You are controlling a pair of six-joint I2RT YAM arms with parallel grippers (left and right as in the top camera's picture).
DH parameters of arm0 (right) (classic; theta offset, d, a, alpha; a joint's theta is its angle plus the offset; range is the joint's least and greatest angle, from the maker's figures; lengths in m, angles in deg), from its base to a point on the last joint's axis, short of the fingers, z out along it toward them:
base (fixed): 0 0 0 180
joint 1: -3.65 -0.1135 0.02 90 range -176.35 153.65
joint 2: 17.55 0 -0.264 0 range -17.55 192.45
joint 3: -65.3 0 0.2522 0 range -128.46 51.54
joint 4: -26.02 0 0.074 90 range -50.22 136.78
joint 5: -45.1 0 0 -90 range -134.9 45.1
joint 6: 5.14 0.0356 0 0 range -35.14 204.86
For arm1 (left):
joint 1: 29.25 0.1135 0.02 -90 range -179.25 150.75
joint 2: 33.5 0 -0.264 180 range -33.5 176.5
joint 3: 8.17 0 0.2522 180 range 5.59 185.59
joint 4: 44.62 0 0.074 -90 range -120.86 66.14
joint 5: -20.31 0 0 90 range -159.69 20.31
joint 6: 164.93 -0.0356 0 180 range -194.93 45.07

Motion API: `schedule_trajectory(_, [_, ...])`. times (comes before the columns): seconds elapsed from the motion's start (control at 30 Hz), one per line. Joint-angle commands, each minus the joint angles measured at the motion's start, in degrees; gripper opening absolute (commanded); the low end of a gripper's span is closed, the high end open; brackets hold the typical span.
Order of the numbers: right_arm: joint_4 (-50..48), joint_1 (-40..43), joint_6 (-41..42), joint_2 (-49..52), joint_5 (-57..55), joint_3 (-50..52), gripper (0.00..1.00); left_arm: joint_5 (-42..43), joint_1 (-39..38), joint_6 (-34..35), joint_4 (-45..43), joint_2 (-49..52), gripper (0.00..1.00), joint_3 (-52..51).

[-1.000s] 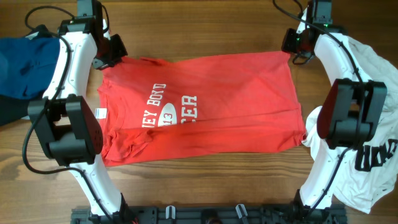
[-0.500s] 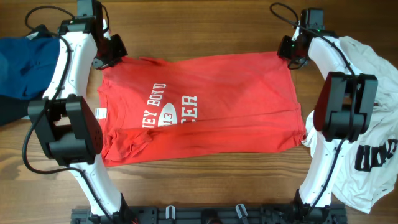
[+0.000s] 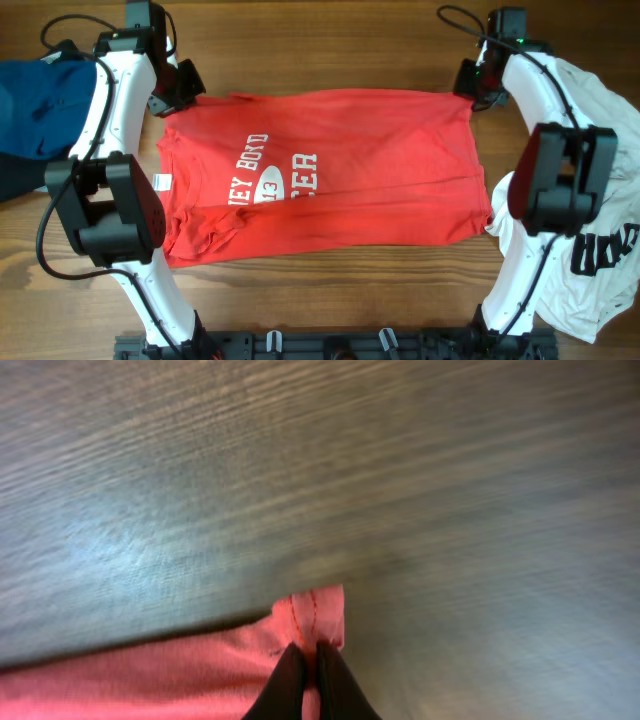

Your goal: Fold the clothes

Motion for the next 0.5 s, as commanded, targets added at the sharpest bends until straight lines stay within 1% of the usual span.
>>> schedule_trajectory(0.0, [3.74, 0.31, -0.46, -5.70, -4.28, -1.99, 0.04, -1.49, 0.00, 0.52, 2.73, -1.18, 0.04, -0.37])
schedule_trajectory(0.07, [7.50, 0.35, 0.61, -8.11, -4.22, -1.99, 0.04, -1.49, 0.00, 0.52, 6.19, -1.18, 0.04, -0.37])
schedule_trajectory(0.13, [10.12, 0.35, 0.57, -9.62, -4.22, -1.99, 0.04, -1.49, 0.00, 0.52, 8.70, -1.18, 0.04, -0.37])
schedule_trajectory(0.2, [14.78, 0.35, -0.11, -10.80, -4.22, -1.99, 0.04, -1.22, 0.00, 0.55, 12.15, -1.18, 0.04, -0.37])
schedule_trajectory(0.23, [17.62, 0.35, -0.15, -10.82, -4.22, -1.97, 0.04, -0.87, 0.00, 0.52, 14.23, -1.18, 0.04, -0.37])
schedule_trajectory(0.37, [23.87, 0.35, -1.03, -10.82, -4.22, -1.97, 0.04, 1.36, 0.00, 0.50, 19.39, -1.18, 0.04, -0.37])
schedule_trajectory(0.47, [28.00, 0.46, -1.07, -10.82, -4.24, -1.97, 0.04, 1.53, 0.00, 0.48, 23.78, -1.18, 0.04, -0.37])
